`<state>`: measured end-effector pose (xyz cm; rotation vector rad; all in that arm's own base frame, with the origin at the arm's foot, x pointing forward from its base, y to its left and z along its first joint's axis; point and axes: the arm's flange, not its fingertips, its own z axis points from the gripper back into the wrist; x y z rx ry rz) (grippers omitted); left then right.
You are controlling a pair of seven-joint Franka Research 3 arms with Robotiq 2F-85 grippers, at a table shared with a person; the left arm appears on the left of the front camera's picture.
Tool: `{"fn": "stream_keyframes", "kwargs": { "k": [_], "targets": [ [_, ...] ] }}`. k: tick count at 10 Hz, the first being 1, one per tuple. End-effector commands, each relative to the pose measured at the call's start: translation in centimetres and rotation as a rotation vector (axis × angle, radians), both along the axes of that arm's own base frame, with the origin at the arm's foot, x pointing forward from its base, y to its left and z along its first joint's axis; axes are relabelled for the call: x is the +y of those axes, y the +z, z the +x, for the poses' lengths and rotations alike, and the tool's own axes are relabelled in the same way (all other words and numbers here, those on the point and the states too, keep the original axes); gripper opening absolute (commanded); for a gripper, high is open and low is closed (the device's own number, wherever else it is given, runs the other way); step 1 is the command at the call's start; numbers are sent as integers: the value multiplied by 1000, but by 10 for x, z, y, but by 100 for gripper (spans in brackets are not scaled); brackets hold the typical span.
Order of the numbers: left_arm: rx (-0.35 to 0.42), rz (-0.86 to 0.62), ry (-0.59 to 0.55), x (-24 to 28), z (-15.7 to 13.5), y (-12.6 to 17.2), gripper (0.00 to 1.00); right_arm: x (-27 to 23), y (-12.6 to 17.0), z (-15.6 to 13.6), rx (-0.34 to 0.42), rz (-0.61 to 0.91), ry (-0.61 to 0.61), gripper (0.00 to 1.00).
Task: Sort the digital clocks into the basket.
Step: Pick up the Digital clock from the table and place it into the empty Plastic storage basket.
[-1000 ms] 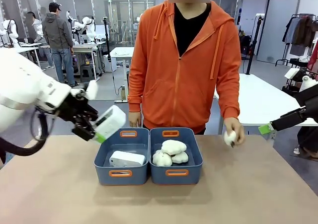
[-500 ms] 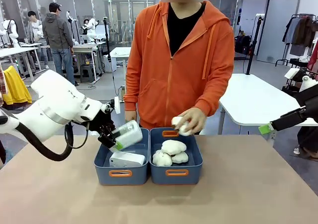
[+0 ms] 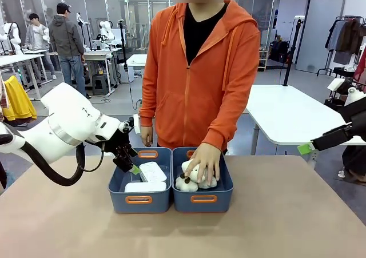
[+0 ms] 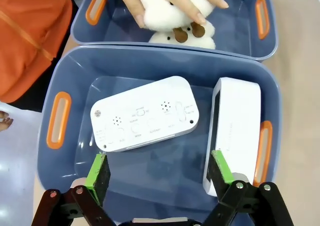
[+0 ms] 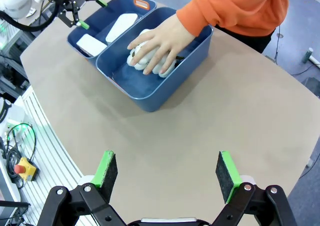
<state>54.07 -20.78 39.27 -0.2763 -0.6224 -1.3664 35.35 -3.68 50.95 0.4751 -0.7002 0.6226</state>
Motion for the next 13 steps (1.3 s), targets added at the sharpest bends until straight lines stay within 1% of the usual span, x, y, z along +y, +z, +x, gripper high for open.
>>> {"fn": "stream_keyframes", "kwargs": {
  "k": [1,2,3,10,11,12,13],
  "targets": [
    [-15,-1,18,5,-7,11,100,-1,2,2,13,-5,3,100],
    [25,3,26,10,-15,15,100,-1,2,2,13,-5,3,100],
    [-9,-2,3,2,0,5,100,-1,2,2,13,-5,3,100],
    [-9,-2,3,2,0,5,100,-1,2,2,13,-5,3,100],
    [-1,-3,5,2,-4,6,100,-1,2,2,13,-5,3,100],
    [31,7,81,26,0,42,100,-1,2,2,13,-5,3,100],
    [93,-52,68,39,-8,77,100,-1,2,2,13,-5,3,100]
  ]
}}
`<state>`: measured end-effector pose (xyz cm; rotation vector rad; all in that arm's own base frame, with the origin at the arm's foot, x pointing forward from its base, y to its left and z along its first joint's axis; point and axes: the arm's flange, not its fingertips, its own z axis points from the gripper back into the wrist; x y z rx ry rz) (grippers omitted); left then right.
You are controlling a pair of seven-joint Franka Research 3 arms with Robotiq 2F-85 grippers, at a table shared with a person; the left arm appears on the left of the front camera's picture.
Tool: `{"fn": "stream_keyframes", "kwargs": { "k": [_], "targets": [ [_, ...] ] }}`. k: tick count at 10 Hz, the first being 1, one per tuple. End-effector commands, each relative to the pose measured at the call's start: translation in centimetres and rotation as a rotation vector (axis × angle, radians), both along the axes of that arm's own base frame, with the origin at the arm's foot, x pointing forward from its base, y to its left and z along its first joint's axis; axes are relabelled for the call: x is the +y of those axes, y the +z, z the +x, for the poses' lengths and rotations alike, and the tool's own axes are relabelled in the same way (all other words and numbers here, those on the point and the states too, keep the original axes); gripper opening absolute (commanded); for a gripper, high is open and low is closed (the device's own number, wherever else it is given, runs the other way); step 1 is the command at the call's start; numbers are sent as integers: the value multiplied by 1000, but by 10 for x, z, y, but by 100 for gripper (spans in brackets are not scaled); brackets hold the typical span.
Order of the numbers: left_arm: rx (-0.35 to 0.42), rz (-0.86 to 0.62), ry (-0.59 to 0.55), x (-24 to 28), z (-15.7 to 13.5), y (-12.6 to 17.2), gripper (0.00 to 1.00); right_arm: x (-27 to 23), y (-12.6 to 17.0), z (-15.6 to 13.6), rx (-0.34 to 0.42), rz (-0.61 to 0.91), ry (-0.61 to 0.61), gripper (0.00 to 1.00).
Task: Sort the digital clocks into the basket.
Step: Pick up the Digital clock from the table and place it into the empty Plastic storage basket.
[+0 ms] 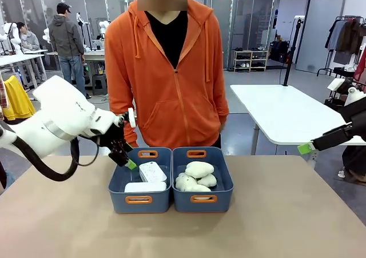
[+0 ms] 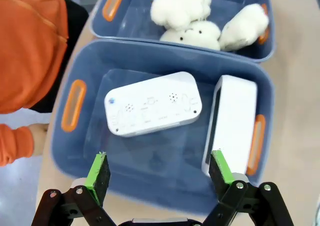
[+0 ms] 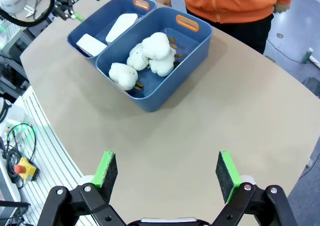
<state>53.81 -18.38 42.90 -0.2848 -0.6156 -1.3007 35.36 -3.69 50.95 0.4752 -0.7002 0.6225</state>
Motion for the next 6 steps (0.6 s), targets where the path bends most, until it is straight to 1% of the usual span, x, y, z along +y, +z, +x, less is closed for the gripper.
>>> {"fn": "stream_keyframes", "kwargs": {
  "k": [1,2,3,4,5,6],
  "targets": [
    [124,-107,26,32,-12,68,100,-1,2,2,13,-5,3,100],
    [225,-134,138,62,-22,89,100,-1,2,2,13,-5,3,100],
    [221,-179,209,93,-35,107,100,-1,2,2,13,-5,3,100],
    [211,-220,268,127,-54,123,100,-1,2,2,13,-5,3,100],
    [169,-256,336,159,-78,131,100,-1,2,2,13,-5,3,100],
    [148,-303,397,189,-104,131,100,-1,2,2,13,-5,3,100]
  ]
}}
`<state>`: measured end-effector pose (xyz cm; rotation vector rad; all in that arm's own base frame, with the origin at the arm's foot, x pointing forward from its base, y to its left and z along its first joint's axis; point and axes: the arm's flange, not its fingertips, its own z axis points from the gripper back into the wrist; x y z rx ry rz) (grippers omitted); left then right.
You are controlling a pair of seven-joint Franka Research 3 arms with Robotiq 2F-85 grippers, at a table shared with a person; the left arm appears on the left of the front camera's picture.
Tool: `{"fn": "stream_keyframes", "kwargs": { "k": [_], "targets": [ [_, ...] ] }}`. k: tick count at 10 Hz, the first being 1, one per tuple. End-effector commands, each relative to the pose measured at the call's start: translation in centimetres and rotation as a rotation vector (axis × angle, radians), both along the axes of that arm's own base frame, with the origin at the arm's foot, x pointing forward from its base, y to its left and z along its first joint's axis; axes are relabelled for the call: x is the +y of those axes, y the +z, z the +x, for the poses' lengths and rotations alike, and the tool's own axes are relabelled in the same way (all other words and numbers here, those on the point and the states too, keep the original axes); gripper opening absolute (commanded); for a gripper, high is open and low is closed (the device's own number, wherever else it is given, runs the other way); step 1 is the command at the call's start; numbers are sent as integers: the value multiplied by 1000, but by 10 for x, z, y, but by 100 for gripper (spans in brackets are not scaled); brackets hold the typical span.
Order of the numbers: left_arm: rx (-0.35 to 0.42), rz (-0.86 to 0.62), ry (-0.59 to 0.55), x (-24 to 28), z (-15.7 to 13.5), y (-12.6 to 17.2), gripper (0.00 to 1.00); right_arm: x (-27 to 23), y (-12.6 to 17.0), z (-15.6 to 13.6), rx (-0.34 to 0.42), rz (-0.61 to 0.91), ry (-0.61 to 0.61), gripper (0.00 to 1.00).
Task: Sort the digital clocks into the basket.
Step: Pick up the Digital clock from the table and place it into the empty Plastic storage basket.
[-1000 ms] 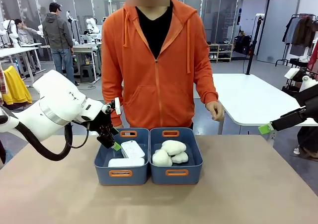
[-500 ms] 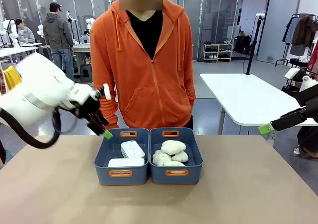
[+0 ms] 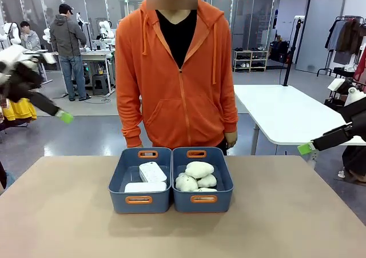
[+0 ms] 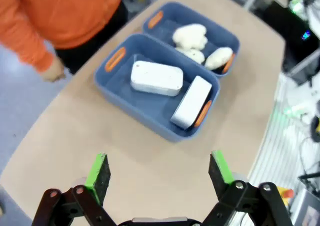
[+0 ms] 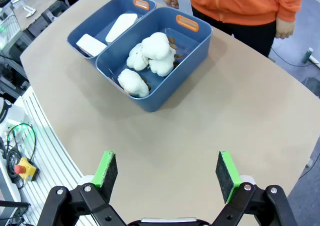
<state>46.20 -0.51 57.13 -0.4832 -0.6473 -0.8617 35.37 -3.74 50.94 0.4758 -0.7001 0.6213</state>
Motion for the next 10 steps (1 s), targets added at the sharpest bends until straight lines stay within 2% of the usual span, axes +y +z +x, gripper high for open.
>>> {"fn": "stream_keyframes", "kwargs": {
  "k": [1,3,4,5,10],
  "targets": [
    [-31,-72,115,29,-47,-20,100,0,2,2,12,-5,4,100],
    [-85,-54,182,50,-66,-30,100,0,2,2,12,-5,4,100],
    [-38,26,218,52,-53,-46,100,0,2,2,12,-5,4,100],
    [-29,-72,155,61,-60,-22,100,0,2,2,12,-5,4,100],
    [-29,-72,155,61,-60,-22,100,0,2,2,12,-5,4,100]
  ]
}}
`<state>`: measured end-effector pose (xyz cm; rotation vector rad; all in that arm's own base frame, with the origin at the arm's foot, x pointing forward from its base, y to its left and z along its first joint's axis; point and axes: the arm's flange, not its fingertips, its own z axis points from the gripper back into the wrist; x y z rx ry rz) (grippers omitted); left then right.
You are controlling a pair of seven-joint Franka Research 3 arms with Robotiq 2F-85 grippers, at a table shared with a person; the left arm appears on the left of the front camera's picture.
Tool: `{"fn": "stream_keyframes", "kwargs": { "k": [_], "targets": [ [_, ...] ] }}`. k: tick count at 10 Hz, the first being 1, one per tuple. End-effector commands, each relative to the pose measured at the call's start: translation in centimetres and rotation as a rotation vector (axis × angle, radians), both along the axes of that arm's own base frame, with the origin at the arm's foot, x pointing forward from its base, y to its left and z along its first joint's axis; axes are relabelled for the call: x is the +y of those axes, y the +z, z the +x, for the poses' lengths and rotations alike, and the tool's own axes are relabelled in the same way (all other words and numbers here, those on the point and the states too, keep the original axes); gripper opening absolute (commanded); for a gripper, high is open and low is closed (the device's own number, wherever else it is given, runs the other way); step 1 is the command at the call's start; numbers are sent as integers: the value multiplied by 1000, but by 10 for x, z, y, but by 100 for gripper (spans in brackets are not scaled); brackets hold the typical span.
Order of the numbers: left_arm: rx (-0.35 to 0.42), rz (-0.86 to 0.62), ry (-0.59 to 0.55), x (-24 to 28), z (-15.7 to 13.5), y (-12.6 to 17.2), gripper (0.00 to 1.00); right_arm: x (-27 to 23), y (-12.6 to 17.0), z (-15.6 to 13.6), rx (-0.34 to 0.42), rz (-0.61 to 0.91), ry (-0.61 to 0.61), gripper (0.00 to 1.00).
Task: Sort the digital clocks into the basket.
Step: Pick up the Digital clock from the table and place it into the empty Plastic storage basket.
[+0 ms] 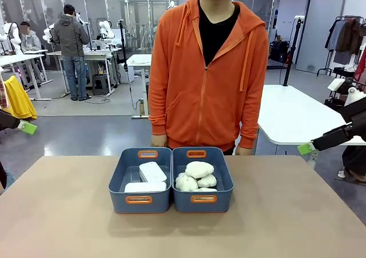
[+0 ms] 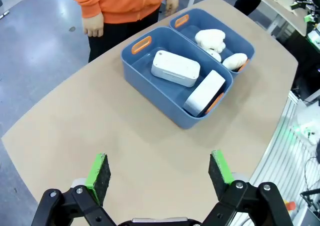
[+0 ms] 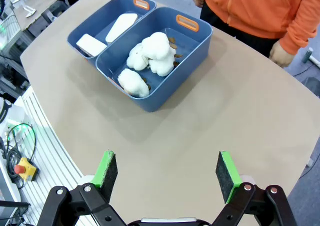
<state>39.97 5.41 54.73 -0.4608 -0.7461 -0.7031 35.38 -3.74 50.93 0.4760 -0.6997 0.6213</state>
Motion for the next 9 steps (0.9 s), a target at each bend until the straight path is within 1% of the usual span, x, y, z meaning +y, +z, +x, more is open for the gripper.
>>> {"fn": "stream_keyframes", "kwargs": {
  "k": [1,9],
  "targets": [
    [16,-12,-8,2,2,2,100,0,2,1,12,-5,4,100],
    [16,-12,-8,2,2,2,100,0,2,1,12,-5,4,100]
  ]
}}
